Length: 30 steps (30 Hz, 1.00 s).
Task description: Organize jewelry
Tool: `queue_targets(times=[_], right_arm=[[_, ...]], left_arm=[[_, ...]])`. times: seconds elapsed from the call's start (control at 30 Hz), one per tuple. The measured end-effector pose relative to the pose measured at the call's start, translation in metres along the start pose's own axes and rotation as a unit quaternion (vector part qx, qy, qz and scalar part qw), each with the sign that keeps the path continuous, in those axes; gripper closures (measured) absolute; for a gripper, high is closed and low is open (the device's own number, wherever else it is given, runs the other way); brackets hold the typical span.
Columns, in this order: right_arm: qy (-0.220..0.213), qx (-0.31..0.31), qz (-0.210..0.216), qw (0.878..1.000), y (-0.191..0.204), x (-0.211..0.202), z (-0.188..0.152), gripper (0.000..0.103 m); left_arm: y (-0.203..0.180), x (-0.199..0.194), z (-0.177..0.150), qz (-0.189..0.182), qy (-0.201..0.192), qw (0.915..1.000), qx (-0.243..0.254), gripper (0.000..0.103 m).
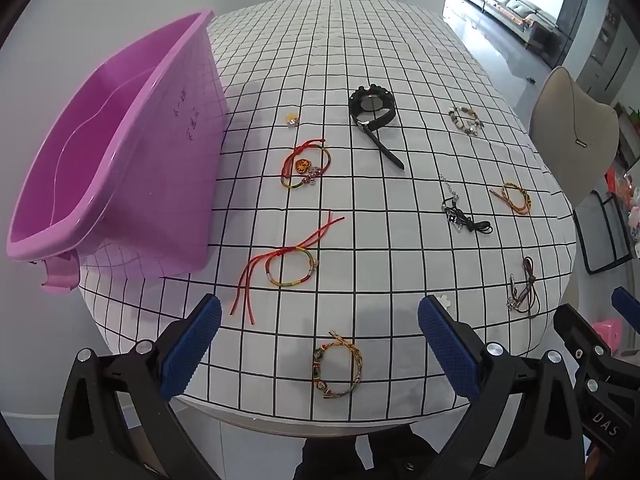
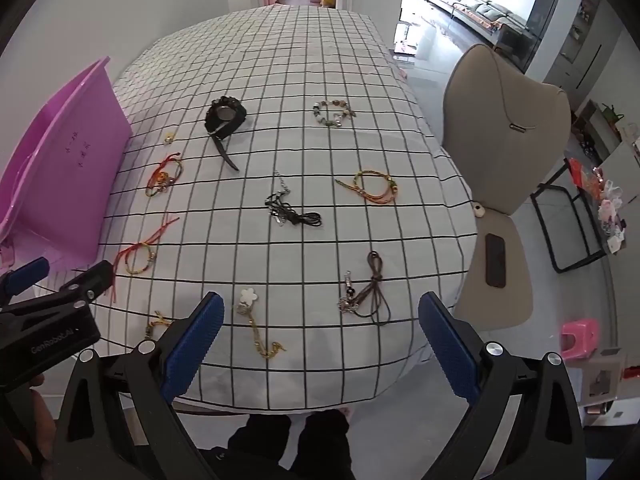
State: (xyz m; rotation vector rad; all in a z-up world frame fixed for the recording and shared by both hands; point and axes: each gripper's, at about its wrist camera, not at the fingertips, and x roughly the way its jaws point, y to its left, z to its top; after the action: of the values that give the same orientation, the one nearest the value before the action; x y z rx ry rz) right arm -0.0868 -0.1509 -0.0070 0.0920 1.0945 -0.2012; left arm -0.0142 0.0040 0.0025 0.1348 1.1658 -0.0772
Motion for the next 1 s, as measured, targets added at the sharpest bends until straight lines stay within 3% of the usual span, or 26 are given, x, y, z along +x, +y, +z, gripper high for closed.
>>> queue_targets(times=[0.33,1.0], right_arm=[[0.002,0.001,-0.021,1.0,-0.0033,-0.002,-0.0041,0.01],[0.005,-0.003,-0.014,1.0,-0.0008,-0.0028,-0.0038,0.01]], left_arm=[[0.0029,-0.0028,-0.0015,0.004,-0.002,1.0,-0.004,0.006],[0.003,-0.0042,-0.0037,0.006,-0.003,1.0,-0.005,0.006]])
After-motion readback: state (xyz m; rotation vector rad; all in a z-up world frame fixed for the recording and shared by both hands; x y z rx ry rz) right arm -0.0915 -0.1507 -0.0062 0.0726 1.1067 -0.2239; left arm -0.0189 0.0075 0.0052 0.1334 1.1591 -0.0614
